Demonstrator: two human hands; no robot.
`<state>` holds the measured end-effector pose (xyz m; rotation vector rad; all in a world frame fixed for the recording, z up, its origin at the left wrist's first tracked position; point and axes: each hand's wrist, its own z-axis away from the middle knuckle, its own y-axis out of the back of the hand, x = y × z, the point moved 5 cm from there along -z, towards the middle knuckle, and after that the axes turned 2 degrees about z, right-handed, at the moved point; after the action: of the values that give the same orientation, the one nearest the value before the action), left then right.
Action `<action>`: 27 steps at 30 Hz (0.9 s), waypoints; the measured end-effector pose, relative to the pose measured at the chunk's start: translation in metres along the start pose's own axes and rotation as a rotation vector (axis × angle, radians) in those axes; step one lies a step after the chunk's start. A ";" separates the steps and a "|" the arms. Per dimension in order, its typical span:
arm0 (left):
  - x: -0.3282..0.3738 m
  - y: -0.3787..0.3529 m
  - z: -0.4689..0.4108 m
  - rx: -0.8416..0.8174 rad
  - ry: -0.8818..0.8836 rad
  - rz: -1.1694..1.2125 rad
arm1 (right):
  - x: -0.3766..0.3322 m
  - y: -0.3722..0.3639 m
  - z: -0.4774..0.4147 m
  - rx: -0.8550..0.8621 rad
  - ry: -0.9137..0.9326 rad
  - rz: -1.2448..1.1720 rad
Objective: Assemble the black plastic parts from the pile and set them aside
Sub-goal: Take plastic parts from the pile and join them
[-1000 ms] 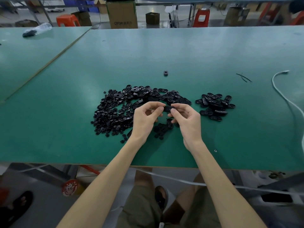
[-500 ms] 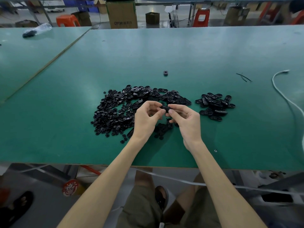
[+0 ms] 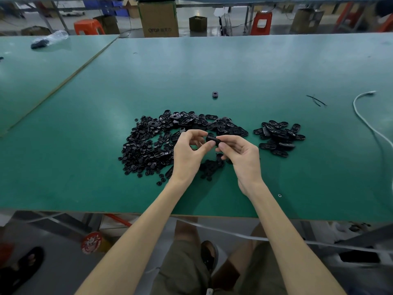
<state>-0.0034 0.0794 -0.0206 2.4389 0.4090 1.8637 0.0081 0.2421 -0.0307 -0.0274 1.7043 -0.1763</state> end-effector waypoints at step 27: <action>0.006 -0.006 0.001 -0.146 -0.059 0.136 | 0.003 0.002 -0.001 0.038 0.025 0.063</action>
<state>-0.0018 0.0864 -0.0165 2.4723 0.1023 1.7933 0.0067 0.2442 -0.0337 0.0566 1.7237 -0.1626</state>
